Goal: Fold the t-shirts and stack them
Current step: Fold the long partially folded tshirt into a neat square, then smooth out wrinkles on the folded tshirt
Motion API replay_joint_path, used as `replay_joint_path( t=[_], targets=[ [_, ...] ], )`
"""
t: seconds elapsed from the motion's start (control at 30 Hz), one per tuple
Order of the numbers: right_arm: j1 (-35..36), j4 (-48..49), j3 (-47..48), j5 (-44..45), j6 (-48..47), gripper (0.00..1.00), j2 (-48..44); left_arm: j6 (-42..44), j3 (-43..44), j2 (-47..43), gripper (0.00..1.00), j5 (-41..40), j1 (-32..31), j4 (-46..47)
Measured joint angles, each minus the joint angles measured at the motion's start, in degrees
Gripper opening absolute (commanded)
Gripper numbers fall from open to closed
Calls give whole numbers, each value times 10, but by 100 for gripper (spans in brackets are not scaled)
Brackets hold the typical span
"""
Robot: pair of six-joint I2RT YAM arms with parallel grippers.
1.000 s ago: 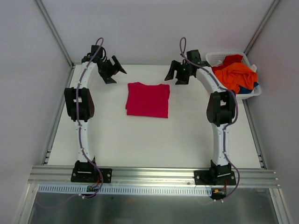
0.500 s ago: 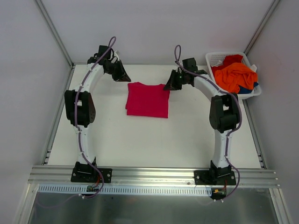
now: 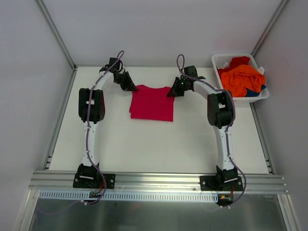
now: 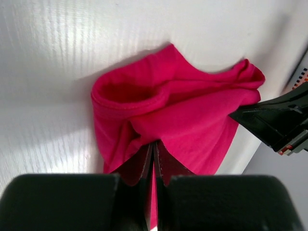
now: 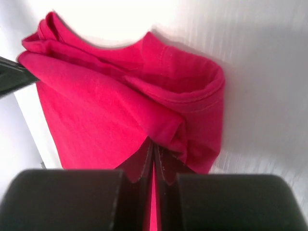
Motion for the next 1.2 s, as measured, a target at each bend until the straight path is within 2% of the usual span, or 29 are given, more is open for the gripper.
replay_joint_path(
  t=[0.2,0.37,0.43,0.5,0.53,0.57,0.67,0.7,0.73,0.83,1.0,1.1,1.2],
  targets=[
    [-10,9,50,-1,28,5,30,-33,7,35,0,8,7,18],
    [-27,47,53,-3,75,6,32,-62,28,54,0,31,20,32],
    [-36,66,53,-9,98,9,33,-70,31,55,0,40,25,37],
    [-42,83,53,-14,114,23,31,-69,30,50,13,45,28,40],
    [-46,89,51,-21,118,40,29,-67,27,44,25,47,31,41],
    [-48,92,49,-26,120,45,26,-64,21,35,53,50,33,41],
    [-53,97,12,-54,122,63,-17,-41,-33,-31,90,59,39,42],
    [-53,95,-2,-62,118,69,-35,-36,-50,-56,99,59,39,40],
    [-52,91,-25,-70,111,82,-68,-23,-82,-103,99,59,40,43],
    [-50,59,-70,-74,64,99,-159,3,-168,-226,99,55,43,48],
    [-47,-26,-131,-30,-47,99,-325,47,-266,-378,99,20,40,64],
    [-46,-62,-161,11,-99,99,-385,65,-308,-394,99,-23,23,64],
    [-46,-80,-217,47,-137,100,-412,79,-332,-367,98,-85,-19,59]
  ],
)
